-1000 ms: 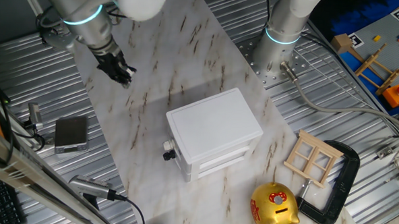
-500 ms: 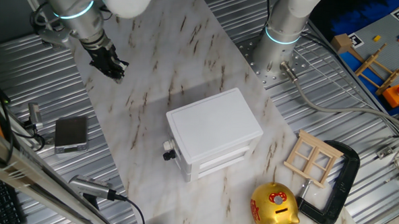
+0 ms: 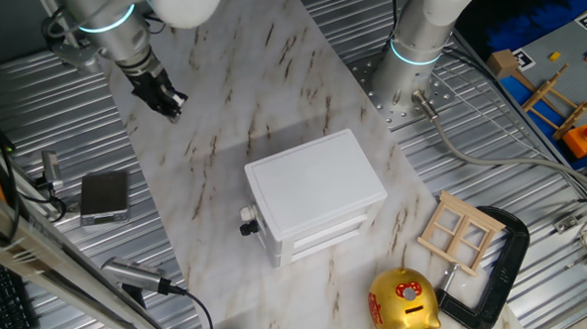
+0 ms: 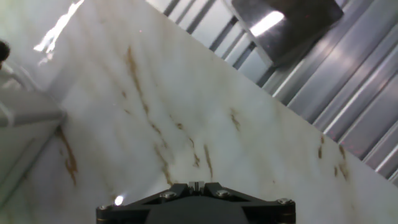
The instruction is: Put things in the drawer
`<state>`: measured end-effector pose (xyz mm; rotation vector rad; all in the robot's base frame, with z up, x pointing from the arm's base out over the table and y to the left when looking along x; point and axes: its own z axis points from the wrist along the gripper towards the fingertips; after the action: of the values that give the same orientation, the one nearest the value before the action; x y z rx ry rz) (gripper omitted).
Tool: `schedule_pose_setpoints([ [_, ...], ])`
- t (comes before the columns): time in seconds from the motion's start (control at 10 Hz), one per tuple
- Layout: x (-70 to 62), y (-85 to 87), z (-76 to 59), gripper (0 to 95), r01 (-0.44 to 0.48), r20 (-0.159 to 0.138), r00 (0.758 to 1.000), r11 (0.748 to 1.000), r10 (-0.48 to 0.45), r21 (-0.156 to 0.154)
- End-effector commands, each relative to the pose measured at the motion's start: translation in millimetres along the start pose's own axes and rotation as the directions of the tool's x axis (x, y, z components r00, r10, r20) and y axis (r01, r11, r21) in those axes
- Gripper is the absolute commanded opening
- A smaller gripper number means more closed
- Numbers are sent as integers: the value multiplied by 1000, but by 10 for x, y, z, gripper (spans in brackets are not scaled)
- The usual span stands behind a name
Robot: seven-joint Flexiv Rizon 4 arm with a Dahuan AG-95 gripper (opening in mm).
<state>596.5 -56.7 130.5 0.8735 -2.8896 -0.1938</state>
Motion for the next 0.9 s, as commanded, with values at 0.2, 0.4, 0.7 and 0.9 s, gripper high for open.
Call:
schedule_pose_setpoints([
  [0.2, 128, -308, 155, 0, 18, 22, 1000, 1000, -18, 13],
  [0.4, 211, -579, 238, 0, 48, 19, 999, 999, -48, 14],
  [0.7, 321, -753, 352, 0, 76, 13, 997, 997, -77, 19],
  [0.9, 333, -739, 356, 0, 29, -6, 1000, 999, -29, 37],
])
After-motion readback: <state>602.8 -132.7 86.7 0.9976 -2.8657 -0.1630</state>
